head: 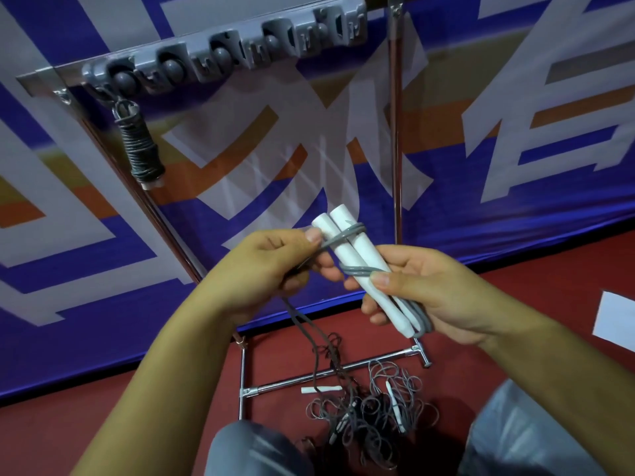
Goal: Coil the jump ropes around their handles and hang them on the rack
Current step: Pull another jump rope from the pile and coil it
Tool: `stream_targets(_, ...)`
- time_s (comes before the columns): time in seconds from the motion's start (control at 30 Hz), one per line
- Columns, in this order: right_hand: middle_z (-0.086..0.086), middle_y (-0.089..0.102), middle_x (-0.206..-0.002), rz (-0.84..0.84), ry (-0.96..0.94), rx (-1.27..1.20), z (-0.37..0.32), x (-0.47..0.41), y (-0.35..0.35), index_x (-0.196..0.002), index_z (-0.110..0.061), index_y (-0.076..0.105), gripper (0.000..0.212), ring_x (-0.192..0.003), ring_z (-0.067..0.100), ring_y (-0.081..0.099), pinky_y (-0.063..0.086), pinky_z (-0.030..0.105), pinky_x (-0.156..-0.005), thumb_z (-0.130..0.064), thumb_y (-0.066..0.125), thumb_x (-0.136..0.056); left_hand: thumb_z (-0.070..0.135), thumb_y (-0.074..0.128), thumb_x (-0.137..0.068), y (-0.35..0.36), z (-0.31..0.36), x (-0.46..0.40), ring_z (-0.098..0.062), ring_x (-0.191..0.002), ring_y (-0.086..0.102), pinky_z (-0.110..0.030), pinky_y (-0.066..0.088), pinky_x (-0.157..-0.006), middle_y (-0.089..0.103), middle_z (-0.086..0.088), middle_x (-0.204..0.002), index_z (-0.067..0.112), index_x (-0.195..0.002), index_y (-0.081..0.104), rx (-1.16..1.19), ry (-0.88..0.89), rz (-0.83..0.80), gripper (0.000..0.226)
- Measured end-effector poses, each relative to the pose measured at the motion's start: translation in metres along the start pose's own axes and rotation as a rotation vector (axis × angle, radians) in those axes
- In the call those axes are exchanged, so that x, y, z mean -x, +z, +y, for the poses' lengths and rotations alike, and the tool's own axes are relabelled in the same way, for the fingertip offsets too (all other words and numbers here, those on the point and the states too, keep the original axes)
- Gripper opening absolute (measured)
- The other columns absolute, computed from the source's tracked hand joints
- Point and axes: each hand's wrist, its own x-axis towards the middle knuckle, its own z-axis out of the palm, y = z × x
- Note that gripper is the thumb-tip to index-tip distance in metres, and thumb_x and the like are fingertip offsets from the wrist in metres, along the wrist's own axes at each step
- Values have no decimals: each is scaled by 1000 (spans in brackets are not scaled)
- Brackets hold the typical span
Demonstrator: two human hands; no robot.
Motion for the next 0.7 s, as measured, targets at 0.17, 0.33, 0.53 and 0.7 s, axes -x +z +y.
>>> stream_targets(0.17, 11, 72, -102, -38, -11, -63, -3, 3, -4, -112, -14, 65, 31, -70, 14, 66, 54, 24, -61, -14, 65, -82, 10, 55, -83, -11, -6, 4, -11, -54, 55, -20, 48, -55, 71, -13, -83, 4, -82, 67, 141, 59, -115, 13)
stream_targets(0.33, 14, 69, -105, -155, -19, -115, -4, 5, -9, -116, -11, 66, 44, -70, 14, 64, 52, 23, -61, -28, 72, -76, 3, 60, -77, -18, -6, 13, -16, -67, 67, -27, 55, -67, 72, -10, -79, 18, -81, 74, 3, 145, -93, 21)
stream_targets(0.53, 13, 68, -103, -290, -43, -129, -10, 5, -11, -121, -8, 62, 44, -67, 13, 62, 51, 21, -60, -24, 69, -80, 11, 70, -62, -21, -4, 13, -16, -68, 69, -23, 56, -67, 72, -6, -70, 25, -67, 74, -105, 215, 49, 16)
stream_targets(0.7, 13, 67, -104, -436, -3, 11, -16, 5, -16, -127, -7, 57, 46, -70, 15, 64, 52, 23, -62, -23, 68, -84, 15, 77, -57, -21, -9, 12, -20, -79, 70, -24, 56, -76, 72, -9, -81, -5, -85, 67, -278, 217, -17, 35)
